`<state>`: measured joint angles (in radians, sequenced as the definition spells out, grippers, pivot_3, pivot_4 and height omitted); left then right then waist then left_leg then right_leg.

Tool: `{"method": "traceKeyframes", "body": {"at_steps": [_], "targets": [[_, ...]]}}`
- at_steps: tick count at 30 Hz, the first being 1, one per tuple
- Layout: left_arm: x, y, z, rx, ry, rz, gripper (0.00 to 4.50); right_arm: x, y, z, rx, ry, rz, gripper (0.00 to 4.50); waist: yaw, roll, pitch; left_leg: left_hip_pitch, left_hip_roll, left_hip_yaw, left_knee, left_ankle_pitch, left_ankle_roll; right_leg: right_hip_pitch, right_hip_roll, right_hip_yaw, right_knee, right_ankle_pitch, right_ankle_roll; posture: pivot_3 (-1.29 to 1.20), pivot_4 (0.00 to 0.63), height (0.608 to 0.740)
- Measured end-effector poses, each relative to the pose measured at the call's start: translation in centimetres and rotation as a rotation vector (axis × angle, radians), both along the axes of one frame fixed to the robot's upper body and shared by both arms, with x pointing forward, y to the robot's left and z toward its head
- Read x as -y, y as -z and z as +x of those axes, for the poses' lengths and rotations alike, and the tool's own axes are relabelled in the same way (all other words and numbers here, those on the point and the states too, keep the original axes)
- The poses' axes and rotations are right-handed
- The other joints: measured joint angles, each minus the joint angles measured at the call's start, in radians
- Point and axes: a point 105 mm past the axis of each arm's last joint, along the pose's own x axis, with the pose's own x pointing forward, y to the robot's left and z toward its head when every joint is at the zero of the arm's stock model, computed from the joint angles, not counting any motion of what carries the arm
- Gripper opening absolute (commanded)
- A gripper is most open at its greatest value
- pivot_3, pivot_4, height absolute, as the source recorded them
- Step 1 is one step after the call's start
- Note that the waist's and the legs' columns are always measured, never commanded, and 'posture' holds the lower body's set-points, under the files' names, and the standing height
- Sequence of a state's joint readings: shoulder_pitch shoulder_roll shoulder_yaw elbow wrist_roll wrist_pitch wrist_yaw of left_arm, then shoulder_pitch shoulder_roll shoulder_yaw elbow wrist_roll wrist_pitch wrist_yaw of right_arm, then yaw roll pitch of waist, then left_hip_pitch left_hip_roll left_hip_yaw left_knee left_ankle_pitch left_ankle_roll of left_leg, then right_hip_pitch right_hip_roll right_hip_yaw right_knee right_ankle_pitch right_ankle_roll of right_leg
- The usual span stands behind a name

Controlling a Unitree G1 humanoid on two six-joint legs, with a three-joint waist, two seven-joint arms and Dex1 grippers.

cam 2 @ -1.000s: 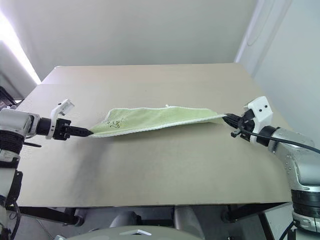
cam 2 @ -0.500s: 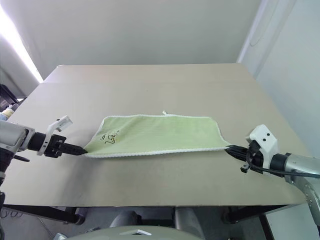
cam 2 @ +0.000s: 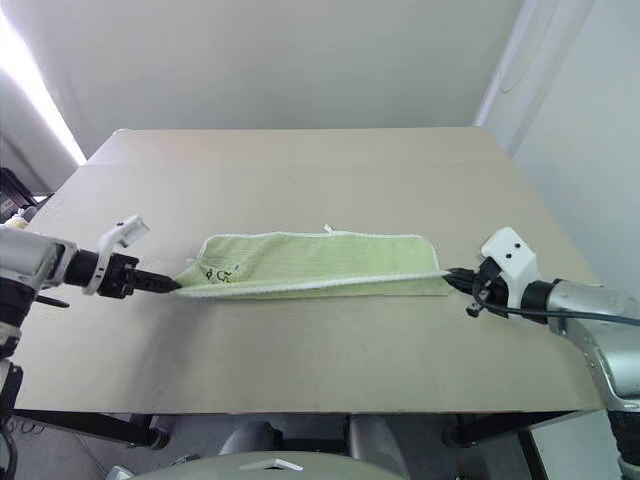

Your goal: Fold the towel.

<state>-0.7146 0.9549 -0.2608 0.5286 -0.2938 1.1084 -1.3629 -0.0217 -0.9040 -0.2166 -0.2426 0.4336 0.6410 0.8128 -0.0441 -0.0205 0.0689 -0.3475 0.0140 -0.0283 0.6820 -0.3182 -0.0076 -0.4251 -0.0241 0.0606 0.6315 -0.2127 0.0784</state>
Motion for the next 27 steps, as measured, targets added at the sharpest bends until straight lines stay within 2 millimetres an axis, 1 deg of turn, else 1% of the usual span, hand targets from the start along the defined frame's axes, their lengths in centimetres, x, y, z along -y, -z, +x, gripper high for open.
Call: {"method": "traceKeyframes", "body": {"at_steps": [3, 6, 8, 13, 15, 18, 21, 25, 27], "targets": [[0.3, 0.5, 0.4, -0.010, -0.008, -0.014, 0.00, -0.1, -0.8, 2.6, 0.068, 0.093, 0.064, 0.05, -0.004, 0.000, 0.000, 0.000, 0.000, 0.001, 0.001, 0.000, 0.000, 0.000, 0.000, 0.001, 0.000, 0.000, 0.000, 0.00, 0.000, 0.712], [0.4, 0.8, 0.9, -0.016, -0.029, -0.032, 0.00, -0.5, -1.6, 4.2, 0.102, 0.133, 0.077, 0.05, -0.001, 0.000, 0.000, 0.000, 0.000, 0.000, 0.001, 0.000, 0.000, 0.000, 0.001, 0.001, 0.000, 0.000, 0.000, 0.00, 0.000, 0.712], [0.4, 0.9, 1.4, -0.010, -0.051, -0.039, 0.00, -0.7, -1.3, 5.0, 0.100, 0.161, 0.080, 0.05, 0.002, 0.000, 0.000, -0.001, 0.000, -0.001, 0.000, 0.000, 0.000, -0.001, 0.001, 0.001, 0.000, 0.000, 0.000, 0.00, 0.000, 0.712], [1.0, 1.0, 2.9, 0.007, -0.110, -0.060, 0.00, -0.7, 1.2, 6.2, 0.030, 0.225, 0.045, 0.05, 0.001, 0.000, 0.000, -0.005, -0.001, -0.001, 0.001, 0.000, 0.000, -0.002, 0.001, 0.001, -0.001, 0.001, 0.000, 0.00, 0.000, 0.712], [1.3, 0.9, 3.4, 0.010, -0.134, -0.074, 0.00, -0.5, 1.7, 6.7, 0.021, 0.251, 0.027, 0.05, 0.000, 0.000, 0.000, -0.005, -0.001, -0.001, 0.001, 0.000, 0.000, -0.003, 0.001, 0.001, -0.001, 0.001, 0.000, 0.00, 0.000, 0.712], [1.8, 0.8, 4.2, 0.007, -0.175, -0.082, 0.00, -0.3, 2.1, 7.5, 0.018, 0.288, 0.031, 0.05, -0.001, 0.000, 0.000, -0.005, -0.001, -0.001, 0.001, 0.000, 0.000, -0.003, 0.001, 0.001, 0.000, 0.001, 0.000, 0.00, 0.000, 0.712], [1.9, 1.0, 4.6, -0.020, -0.226, -0.079, 0.00, 0.0, 2.1, 8.0, 0.030, 0.304, 0.022, 0.05, -0.002, 0.000, 0.000, -0.004, -0.001, -0.001, 0.001, 0.000, 0.000, -0.003, 0.001, 0.001, 0.000, 0.001, 0.000, 0.00, 0.000, 0.712], [1.7, 2.0, 4.3, -0.092, -0.296, -0.041, 0.00, -0.4, 2.1, 8.4, 0.034, 0.302, 0.038, 0.05, -0.006, 0.000, 0.000, -0.004, 0.000, -0.002, 0.001, 0.000, 0.000, -0.003, 0.001, 0.001, 0.000, 0.002, 0.002, 0.00, 0.000, 0.712], [1.5, 1.9, 4.2, -0.114, -0.335, -0.040, 0.00, -0.6, 2.1, 8.5, 0.033, 0.298, 0.046, 0.05, -0.005, 0.000, 0.000, -0.005, 0.000, -0.002, 0.001, 0.000, 0.000, -0.003, 0.001, 0.001, 0.000, 0.002, 0.003, 0.00, 0.000, 0.712]]}}
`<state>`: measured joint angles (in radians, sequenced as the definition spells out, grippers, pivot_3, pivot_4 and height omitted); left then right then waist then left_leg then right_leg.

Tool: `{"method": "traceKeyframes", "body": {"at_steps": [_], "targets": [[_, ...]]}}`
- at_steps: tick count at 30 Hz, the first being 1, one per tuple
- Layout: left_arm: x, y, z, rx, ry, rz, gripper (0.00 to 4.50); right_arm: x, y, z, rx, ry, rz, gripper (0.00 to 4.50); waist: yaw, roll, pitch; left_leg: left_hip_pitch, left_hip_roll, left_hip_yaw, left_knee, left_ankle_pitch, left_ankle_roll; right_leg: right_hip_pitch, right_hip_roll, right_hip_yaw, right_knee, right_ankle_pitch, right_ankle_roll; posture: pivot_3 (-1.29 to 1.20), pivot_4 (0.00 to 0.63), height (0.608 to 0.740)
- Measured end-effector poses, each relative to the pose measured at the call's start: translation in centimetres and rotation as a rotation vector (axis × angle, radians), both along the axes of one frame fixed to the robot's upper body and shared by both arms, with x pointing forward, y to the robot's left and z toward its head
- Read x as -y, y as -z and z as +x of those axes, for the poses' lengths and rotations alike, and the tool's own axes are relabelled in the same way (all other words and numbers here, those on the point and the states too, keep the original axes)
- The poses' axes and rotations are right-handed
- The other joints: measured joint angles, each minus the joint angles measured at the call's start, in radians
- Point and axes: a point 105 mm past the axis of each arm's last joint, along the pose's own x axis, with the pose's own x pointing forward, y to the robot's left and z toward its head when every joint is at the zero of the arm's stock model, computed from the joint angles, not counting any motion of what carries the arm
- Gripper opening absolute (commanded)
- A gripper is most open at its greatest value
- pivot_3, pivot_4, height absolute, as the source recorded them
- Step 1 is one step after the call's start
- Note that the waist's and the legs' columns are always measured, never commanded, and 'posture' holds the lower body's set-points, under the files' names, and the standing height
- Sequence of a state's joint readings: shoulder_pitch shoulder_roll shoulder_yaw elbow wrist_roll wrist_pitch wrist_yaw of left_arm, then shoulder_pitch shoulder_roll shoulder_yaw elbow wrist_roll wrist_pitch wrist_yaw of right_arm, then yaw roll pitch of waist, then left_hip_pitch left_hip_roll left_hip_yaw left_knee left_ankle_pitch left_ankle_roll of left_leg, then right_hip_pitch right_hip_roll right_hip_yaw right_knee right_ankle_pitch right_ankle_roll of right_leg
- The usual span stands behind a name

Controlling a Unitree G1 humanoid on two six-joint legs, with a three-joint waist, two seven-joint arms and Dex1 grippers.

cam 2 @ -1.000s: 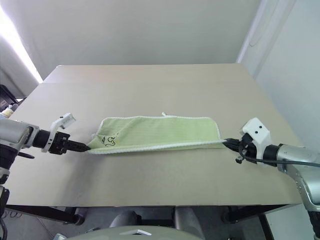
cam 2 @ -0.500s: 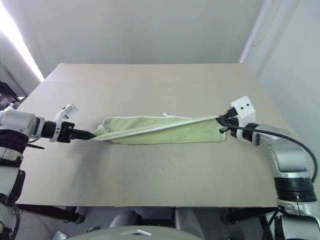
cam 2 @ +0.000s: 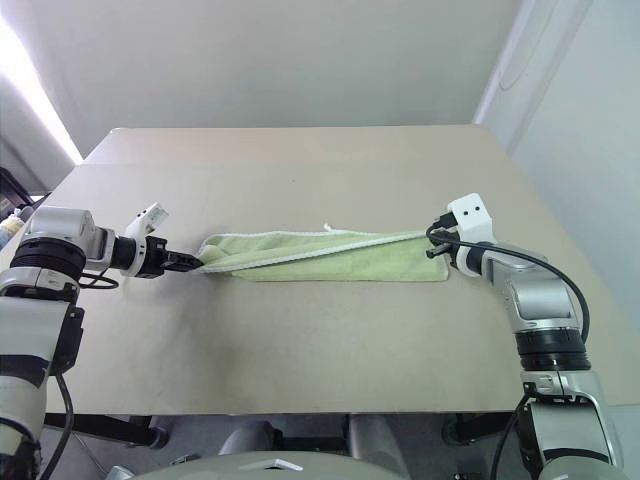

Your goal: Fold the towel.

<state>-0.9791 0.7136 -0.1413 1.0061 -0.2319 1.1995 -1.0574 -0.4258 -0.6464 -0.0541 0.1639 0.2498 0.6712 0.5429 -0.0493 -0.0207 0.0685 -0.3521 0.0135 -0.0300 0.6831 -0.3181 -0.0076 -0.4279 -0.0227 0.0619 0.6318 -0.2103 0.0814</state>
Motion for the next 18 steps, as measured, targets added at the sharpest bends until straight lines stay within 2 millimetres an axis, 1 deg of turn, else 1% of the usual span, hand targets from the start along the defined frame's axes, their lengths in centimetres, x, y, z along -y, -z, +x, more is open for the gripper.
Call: {"method": "traceKeyframes", "body": {"at_steps": [4, 7, 9, 14, 18], "targets": [[-0.1, -1.0, 0.3, -0.018, -0.067, -0.012, 0.00, -0.3, -0.5, 0.3, 0.006, 0.007, 0.028, 0.05, 0.001, 0.000, 0.000, 0.000, 0.000, 0.000, 0.000, 0.000, 0.000, 0.000, 0.000, 0.000, 0.000, 0.000, 0.000, 0.00, 0.000, 0.712], [0.0, -2.0, 1.0, -0.002, -0.114, -0.018, 0.00, -0.5, -0.7, 0.5, 0.008, 0.022, 0.072, 0.05, 0.002, 0.000, 0.000, 0.000, 0.000, 0.000, 0.000, 0.000, 0.000, 0.000, 0.000, 0.000, 0.000, 0.000, 0.000, 0.00, 0.000, 0.712], [0.0, -2.3, 1.3, 0.003, -0.142, -0.011, 0.00, -0.6, -0.8, 0.7, 0.008, 0.030, 0.083, 0.05, 0.001, 0.000, 0.000, 0.000, 0.000, 0.000, 0.000, 0.000, 0.000, 0.000, 0.000, 0.000, 0.000, 0.000, 0.000, 0.00, 0.000, 0.712], [1.1, -1.7, 1.3, -0.084, -0.189, -0.010, 0.00, -0.4, -1.5, 1.3, 0.024, 0.063, 0.132, 0.05, 0.002, 0.000, 0.000, 0.000, 0.000, 0.000, 0.000, 0.000, 0.000, 0.000, 0.000, 0.000, 0.000, 0.001, 0.000, 0.00, 0.000, 0.712], [1.9, -2.8, 2.3, -0.071, -0.237, -0.032, 0.00, -0.2, -2.0, 2.2, 0.039, 0.115, 0.174, 0.05, 0.001, 0.000, 0.000, 0.001, 0.000, 0.000, 0.000, 0.000, 0.000, 0.000, 0.000, 0.000, 0.000, 0.003, -0.002, 0.00, 0.000, 0.712]]}}
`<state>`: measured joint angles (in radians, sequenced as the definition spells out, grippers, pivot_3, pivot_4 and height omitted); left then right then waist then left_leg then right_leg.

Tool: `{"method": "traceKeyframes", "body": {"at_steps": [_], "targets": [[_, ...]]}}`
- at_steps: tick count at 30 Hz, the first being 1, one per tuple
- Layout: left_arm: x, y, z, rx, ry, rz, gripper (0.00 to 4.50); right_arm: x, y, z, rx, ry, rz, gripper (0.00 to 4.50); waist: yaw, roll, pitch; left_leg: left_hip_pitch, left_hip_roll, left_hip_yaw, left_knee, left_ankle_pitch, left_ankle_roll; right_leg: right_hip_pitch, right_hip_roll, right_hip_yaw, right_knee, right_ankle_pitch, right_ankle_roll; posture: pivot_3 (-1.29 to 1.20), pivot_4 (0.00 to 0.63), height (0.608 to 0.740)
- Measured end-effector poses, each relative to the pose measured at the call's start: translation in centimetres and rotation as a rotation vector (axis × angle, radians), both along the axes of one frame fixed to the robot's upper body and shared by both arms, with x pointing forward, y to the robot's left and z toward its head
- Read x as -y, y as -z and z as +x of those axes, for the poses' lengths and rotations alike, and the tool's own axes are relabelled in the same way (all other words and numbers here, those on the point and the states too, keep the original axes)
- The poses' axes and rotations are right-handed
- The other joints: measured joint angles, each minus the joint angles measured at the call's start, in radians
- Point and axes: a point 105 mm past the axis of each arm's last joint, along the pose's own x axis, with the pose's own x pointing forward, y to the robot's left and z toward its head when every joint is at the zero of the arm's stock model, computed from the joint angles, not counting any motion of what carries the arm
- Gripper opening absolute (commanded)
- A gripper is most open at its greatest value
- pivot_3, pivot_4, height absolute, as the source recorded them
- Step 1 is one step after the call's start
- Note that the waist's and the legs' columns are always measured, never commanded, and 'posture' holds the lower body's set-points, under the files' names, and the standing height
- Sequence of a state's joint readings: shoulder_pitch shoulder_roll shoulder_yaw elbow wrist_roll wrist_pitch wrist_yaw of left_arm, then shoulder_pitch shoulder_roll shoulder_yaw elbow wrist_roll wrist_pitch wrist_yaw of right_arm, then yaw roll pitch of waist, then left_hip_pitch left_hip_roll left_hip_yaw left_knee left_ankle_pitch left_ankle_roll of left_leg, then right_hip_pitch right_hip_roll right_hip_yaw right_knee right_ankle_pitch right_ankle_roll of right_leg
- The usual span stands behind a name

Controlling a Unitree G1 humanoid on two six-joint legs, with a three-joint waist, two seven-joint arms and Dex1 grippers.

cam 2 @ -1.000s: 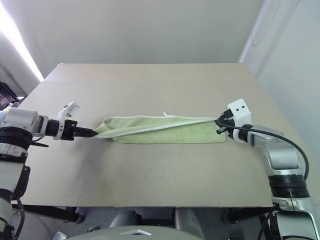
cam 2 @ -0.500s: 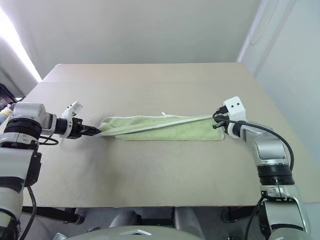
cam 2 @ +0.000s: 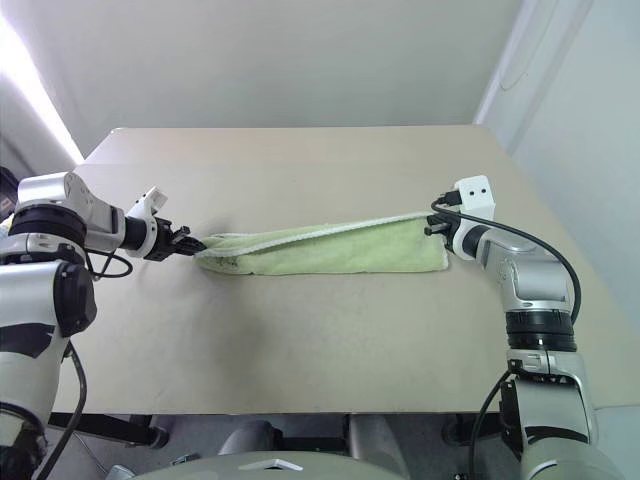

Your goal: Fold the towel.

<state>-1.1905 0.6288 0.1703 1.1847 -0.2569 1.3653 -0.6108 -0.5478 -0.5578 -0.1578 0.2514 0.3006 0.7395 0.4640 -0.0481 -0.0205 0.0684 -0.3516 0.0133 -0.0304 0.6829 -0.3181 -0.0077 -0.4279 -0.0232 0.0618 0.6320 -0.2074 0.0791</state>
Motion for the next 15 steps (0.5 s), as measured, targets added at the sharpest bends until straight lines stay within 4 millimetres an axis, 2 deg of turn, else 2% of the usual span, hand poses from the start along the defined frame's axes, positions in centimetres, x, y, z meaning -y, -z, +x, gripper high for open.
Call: {"method": "traceKeyframes", "body": {"at_steps": [4, 9, 13, 14, 15], "targets": [[0.5, 0.5, 0.6, 0.008, -0.036, 0.002, 0.00, 0.0, 0.5, 0.4, -0.023, 0.055, 0.062, 0.05, 0.000, 0.000, 0.000, 0.000, 0.000, 0.000, 0.000, 0.000, 0.000, 0.000, 0.000, 0.000, 0.000, 0.002, 0.002, 0.00, 0.000, 0.712], [0.1, 0.5, 1.0, 0.023, -0.076, 0.015, 0.00, 0.1, 2.2, 0.2, -0.100, 0.088, 0.080, 0.05, -0.001, 0.000, 0.000, 0.000, -0.001, 0.000, 0.000, 0.000, 0.000, 0.000, -0.001, 0.000, 0.000, 0.002, 0.002, 0.00, 0.000, 0.712], [0.5, 0.6, 1.3, 0.039, -0.069, 0.021, 0.00, -0.4, 2.5, 0.2, -0.117, 0.084, 0.084, 0.97, -0.003, 0.000, 0.000, 0.000, -0.001, 0.000, 0.000, 0.000, 0.000, 0.000, -0.001, 0.000, 0.000, 0.002, 0.002, 0.00, 0.000, 0.712], [0.4, 0.6, 1.3, 0.041, -0.072, 0.028, 0.00, -0.5, 2.5, 0.3, -0.115, 0.081, 0.086, 1.35, -0.003, 0.000, 0.000, 0.000, -0.001, 0.000, 0.000, 0.000, 0.000, 0.000, -0.001, 0.000, 0.000, 0.002, 0.003, 0.00, 0.000, 0.712], [0.3, 0.6, 1.4, 0.045, -0.079, 0.042, 0.24, -0.6, 2.3, 0.4, -0.113, 0.079, 0.087, 1.76, -0.006, 0.000, 0.000, 0.000, -0.001, 0.000, 0.000, 0.000, 0.000, 0.000, -0.001, 0.000, 0.000, 0.002, 0.003, 0.00, 0.000, 0.712]]}}
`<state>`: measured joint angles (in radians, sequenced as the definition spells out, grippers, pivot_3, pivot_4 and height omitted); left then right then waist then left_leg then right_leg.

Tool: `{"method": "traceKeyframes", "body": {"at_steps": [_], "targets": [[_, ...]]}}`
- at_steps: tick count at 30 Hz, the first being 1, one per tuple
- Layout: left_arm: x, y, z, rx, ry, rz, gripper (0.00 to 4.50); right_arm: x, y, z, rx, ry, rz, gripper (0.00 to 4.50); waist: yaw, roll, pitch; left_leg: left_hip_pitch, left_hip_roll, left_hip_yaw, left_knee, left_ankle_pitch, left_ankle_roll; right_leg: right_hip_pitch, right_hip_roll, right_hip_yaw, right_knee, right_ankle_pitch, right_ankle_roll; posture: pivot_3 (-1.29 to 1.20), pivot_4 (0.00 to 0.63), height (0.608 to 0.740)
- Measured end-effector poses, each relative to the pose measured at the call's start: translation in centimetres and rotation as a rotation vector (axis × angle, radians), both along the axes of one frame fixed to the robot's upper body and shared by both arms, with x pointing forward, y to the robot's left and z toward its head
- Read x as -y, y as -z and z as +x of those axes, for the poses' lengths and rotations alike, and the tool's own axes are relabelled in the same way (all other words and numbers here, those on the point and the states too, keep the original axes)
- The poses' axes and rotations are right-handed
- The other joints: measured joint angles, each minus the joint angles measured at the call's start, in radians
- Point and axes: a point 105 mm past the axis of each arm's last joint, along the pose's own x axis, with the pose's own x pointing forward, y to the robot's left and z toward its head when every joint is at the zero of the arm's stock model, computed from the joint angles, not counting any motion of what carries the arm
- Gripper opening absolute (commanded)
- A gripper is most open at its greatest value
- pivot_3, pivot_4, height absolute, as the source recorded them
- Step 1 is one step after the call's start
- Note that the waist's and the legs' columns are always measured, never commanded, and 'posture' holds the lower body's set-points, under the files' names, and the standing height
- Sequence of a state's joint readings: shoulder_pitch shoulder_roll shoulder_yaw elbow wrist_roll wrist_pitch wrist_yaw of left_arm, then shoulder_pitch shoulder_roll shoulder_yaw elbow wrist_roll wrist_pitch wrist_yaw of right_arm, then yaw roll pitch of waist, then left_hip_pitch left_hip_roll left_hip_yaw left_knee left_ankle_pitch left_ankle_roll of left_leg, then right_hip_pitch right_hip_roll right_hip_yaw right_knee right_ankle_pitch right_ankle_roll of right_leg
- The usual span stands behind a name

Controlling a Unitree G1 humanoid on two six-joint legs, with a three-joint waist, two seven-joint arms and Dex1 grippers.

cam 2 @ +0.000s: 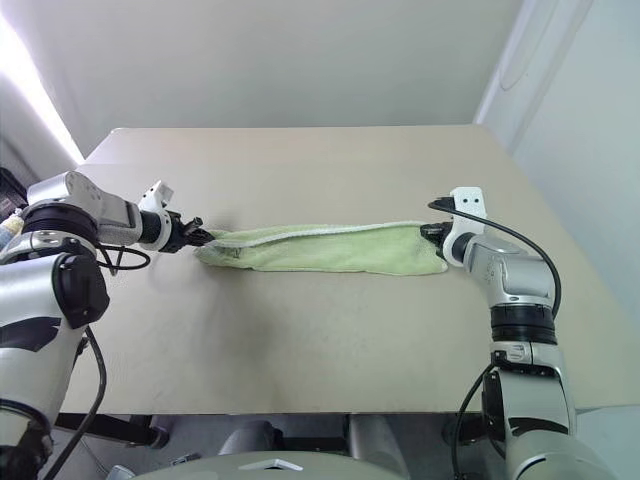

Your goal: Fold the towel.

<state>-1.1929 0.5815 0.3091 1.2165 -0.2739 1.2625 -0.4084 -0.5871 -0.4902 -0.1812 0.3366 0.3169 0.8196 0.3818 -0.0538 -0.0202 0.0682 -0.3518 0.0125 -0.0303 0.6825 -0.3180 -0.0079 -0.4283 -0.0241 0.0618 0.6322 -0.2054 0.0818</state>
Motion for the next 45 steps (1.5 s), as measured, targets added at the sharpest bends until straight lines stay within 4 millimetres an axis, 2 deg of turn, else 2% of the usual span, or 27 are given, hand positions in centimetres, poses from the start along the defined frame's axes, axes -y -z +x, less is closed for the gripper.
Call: {"method": "traceKeyframes", "body": {"at_steps": [2, 6, 8, 15, 21, 25, 28, 33, 35, 38, 42, 45], "targets": [[-0.3, -0.1, 0.2, 0.013, -0.020, 0.010, 0.71, 0.0, -0.2, 0.1, 0.008, -0.001, -0.002, 2.44, -0.005, 0.000, 0.000, 0.000, 0.000, 0.000, 0.000, 0.000, 0.000, 0.000, 0.000, 0.000, 0.000, 0.000, 0.000, 0.00, 0.000, 0.712], [-0.3, -0.4, 0.6, 0.035, -0.048, -0.014, 2.13, 0.1, -0.2, 0.2, 0.014, 0.001, -0.009, 3.93, -0.014, 0.000, 0.000, 0.000, 0.000, 0.000, 0.000, 0.000, 0.000, 0.000, -0.001, 0.000, 0.000, 0.000, 0.000, 0.00, 0.000, 0.712], [-0.1, -0.6, 0.6, 0.039, -0.056, -0.040, 2.15, 0.1, -0.3, 0.2, 0.019, -0.003, -0.008, 4.48, -0.017, 0.000, 0.000, 0.000, -0.001, 0.000, 0.000, 0.000, 0.000, 0.000, -0.001, 0.000, 0.000, 0.000, 0.001, 0.00, 0.000, 0.712], [-0.9, -1.9, 1.0, 0.086, -0.136, -0.133, 2.15, -0.3, -0.7, 0.1, 0.048, -0.032, -0.008, 4.48, -0.017, 0.000, 0.000, 0.000, -0.001, -0.001, 0.000, 0.000, 0.000, 0.000, -0.001, 0.000, 0.000, 0.000, 0.001, 0.00, 0.000, 0.712], [-1.2, -2.0, 1.2, 0.125, -0.153, -0.174, 2.15, -1.3, -0.8, -0.3, 0.068, -0.074, -0.004, 4.48, -0.016, 0.000, 0.000, 0.000, -0.001, -0.001, 0.000, 0.000, -0.001, 0.000, -0.001, 0.000, 0.000, 0.001, 0.001, 0.00, 0.000, 0.712], [-1.7, -2.9, 1.9, 0.191, -0.193, -0.187, 2.15, -1.9, -1.2, -0.5, 0.093, -0.094, 0.001, 4.48, -0.016, 0.000, 0.000, 0.000, -0.001, 0.000, 0.000, 0.000, -0.001, 0.000, -0.001, 0.000, 0.000, 0.001, 0.001, 0.00, 0.000, 0.712], [-2.1, -2.4, 2.3, 0.218, -0.226, -0.157, 2.15, -2.1, -1.3, -0.6, 0.104, -0.102, 0.004, 4.48, -0.015, 0.000, 0.000, 0.000, -0.001, -0.001, 0.000, 0.000, -0.001, 0.000, -0.001, 0.000, 0.000, 0.001, 0.001, 0.00, 0.000, 0.712], [-1.4, -0.4, 2.3, 0.186, -0.238, -0.130, 2.15, -2.8, -0.9, -0.9, 0.098, -0.114, 0.027, 4.48, -0.015, 0.000, 0.000, -0.001, -0.001, -0.001, 0.000, 0.001, -0.002, 0.000, -0.002, 0.000, 0.000, 0.001, 0.001, 0.00, 0.000, 0.712], [-1.9, 0.1, 2.5, 0.208, -0.232, -0.044, 2.15, -3.0, -1.1, -1.0, 0.106, -0.116, 0.031, 4.48, -0.016, 0.000, 0.000, 0.000, -0.001, 0.000, 0.000, 0.001, -0.002, 0.000, -0.001, 0.000, 0.000, 0.001, 0.001, 0.00, 0.000, 0.712], [-3.7, 0.0, 3.3, 0.342, -0.192, 0.200, 2.15, -3.3, -1.3, -1.1, 0.121, -0.118, 0.056, 4.48, -0.015, 0.000, 0.000, 0.000, -0.001, 0.000, -0.001, 0.001, -0.003, 0.000, -0.001, 0.000, 0.000, 0.001, 0.001, 0.00, 0.000, 0.712], [-5.7, -1.9, 4.3, 0.606, -0.105, 0.564, 2.15, -3.4, -1.3, -1.7, 0.134, -0.112, 0.101, 4.48, -0.009, 0.000, 0.000, -0.001, -0.001, 0.000, -0.001, 0.002, -0.004, 0.000, -0.002, 0.000, -0.001, 0.001, 0.001, 0.00, 0.000, 0.712], [-5.1, -3.7, 4.6, 0.780, -0.018, 0.609, 2.15, -3.1, -1.7, -2.1, 0.132, -0.076, 0.199, 4.48, 0.002, 0.000, 0.000, -0.002, -0.001, 0.000, 0.000, 0.002, -0.004, 0.000, -0.002, 0.000, -0.001, 0.002, 0.001, 0.00, 0.000, 0.712]]}}
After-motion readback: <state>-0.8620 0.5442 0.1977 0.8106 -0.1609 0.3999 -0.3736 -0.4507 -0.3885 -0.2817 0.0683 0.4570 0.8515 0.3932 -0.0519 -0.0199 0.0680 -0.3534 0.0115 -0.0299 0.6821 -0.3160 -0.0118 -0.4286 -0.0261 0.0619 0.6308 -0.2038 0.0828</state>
